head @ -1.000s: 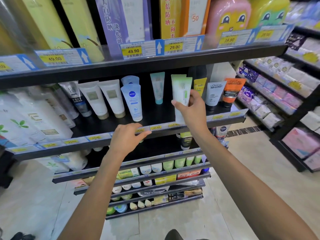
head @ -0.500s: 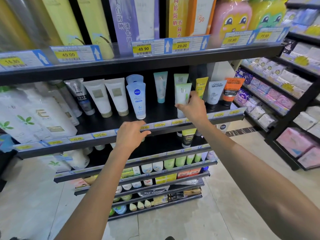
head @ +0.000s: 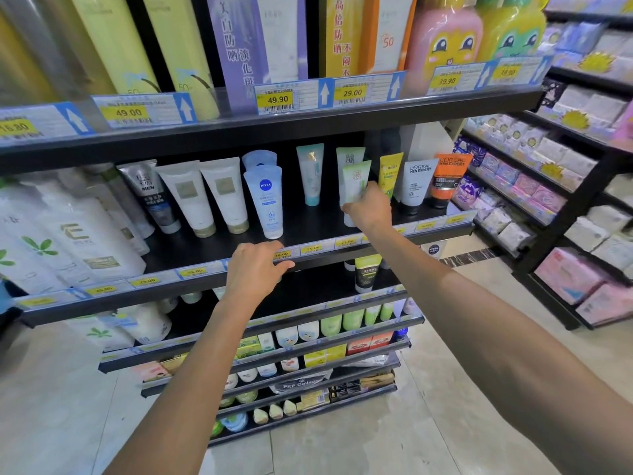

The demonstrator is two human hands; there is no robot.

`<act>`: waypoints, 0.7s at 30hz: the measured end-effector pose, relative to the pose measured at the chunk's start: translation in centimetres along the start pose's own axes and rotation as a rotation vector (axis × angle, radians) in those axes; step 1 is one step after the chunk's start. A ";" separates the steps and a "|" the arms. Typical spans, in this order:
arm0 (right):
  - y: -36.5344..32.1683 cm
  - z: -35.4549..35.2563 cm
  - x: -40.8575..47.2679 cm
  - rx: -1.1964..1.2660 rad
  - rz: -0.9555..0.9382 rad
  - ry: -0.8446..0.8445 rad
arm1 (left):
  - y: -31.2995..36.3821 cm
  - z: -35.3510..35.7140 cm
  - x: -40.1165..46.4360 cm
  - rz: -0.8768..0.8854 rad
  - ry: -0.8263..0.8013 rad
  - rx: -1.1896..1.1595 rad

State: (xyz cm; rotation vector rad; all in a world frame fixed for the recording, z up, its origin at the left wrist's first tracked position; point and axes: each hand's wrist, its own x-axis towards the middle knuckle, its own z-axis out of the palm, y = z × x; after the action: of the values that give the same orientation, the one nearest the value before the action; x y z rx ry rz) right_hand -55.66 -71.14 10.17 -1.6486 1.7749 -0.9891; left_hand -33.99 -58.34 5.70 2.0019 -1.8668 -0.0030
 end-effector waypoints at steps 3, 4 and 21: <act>0.1 0.2 0.1 -0.007 -0.001 0.010 | 0.0 0.0 0.0 0.001 -0.004 0.008; 0.1 0.2 0.1 -0.011 -0.002 0.012 | 0.0 0.0 0.1 0.000 -0.006 0.007; 1.3 -1.8 -2.1 -0.115 -0.030 0.005 | 0.4 -0.9 -0.4 -0.025 -0.075 -0.013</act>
State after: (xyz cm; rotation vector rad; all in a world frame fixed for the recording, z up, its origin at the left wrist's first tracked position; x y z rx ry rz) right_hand -57.63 -68.77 9.96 -1.7483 1.8461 -0.9197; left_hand -34.19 -57.66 6.53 2.0423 -1.8829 -0.0983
